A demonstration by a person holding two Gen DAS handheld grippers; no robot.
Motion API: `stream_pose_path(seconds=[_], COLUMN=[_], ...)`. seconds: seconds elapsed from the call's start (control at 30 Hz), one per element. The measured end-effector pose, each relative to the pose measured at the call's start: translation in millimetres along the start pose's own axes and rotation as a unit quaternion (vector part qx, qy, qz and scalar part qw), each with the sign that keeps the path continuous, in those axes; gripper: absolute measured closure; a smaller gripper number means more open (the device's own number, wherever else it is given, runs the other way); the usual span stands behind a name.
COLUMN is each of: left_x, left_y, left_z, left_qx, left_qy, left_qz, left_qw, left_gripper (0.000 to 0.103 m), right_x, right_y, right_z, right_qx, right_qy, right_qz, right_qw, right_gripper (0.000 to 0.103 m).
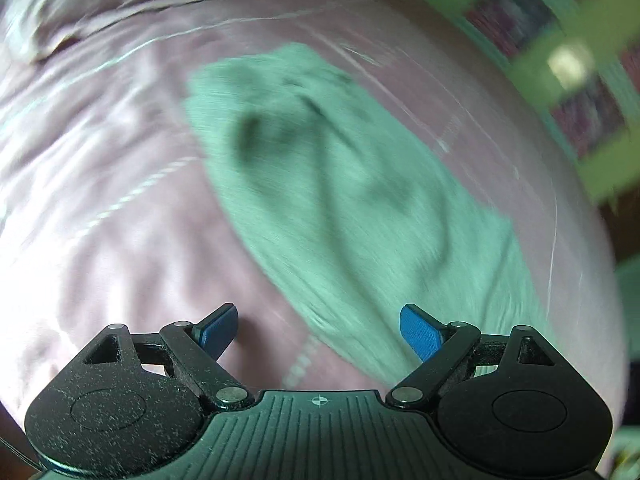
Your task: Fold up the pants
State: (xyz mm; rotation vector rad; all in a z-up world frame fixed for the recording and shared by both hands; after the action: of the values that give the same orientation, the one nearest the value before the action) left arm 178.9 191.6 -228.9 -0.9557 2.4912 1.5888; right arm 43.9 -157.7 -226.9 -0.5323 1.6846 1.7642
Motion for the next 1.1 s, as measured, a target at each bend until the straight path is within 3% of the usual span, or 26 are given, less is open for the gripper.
stream_pose_path(seconds=[0.13, 0.2, 0.3, 0.47, 0.53, 0.6, 0.73, 0.87, 0.93, 1.0, 1.1], left_x=[-18, -22, -27, -39, -43, -44, -53, -60, -67, -66, -46], left_y=[-9, -19, -34, -63, -70, -78, -74, -46, -22, 0, 14], left_z=[39, 49, 48, 38, 29, 24, 22, -7, -36, -82, -156], left_qx=[0.047, 0.068, 0.104, 0.139, 0.139, 0.114, 0.117, 0.106, 0.099, 0.102, 0.13], left_qy=[0.103, 0.129, 0.143, 0.159, 0.148, 0.133, 0.144, 0.067, -0.007, -0.102, -0.205], left_qz=[-0.002, 0.0, 0.0, -0.014, -0.023, -0.023, -0.035, -0.075, -0.109, -0.136, -0.141], left_qw=[0.9936, 0.9893, 0.9843, 0.9774, 0.979, 0.9842, 0.982, 0.9893, 0.9891, 0.9802, 0.9598], left_gripper=[0.016, 0.033, 0.042, 0.043, 0.045, 0.078, 0.083, 0.084, 0.084, 0.084, 0.084], right_x=[1, 1, 1, 1, 0, -1, -10, -21, -6, -3, -12], right_y=[-7, -10, -13, -16, -17, -17, -18, -21, -40, -47, -42], right_z=[7, 9, 9, 12, 12, 12, 15, 21, 22, 21, 12], right_qx=[-0.002, -0.001, 0.002, 0.008, 0.012, 0.019, 0.032, 0.048, 0.055, 0.051, 0.023], right_qy=[0.004, 0.006, 0.006, 0.011, 0.01, 0.013, 0.027, 0.058, 0.08, 0.078, 0.04], right_qz=[0.004, 0.006, 0.007, 0.005, 0.004, 0.003, 0.001, -0.01, 0.029, 0.034, 0.047], right_qw=[1.0, 1.0, 1.0, 1.0, 1.0, 1.0, 0.999, 0.997, 0.995, 0.995, 0.998], right_gripper=[0.048, 0.047, 0.045, 0.043, 0.043, 0.043, 0.044, 0.044, 0.042, 0.041, 0.042])
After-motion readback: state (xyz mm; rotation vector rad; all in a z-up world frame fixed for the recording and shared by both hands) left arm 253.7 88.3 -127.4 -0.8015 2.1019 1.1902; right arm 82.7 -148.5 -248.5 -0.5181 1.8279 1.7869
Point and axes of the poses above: each gripper's, at about its wrist camera, not at the fingertips, and y roughly against the way its jaws point, z to its left, x to its underside, the point moved 10 cm from there along -y, roughly the way its jaws point, and after that the axes turned 1 degree about y, right-handed, at the moved point
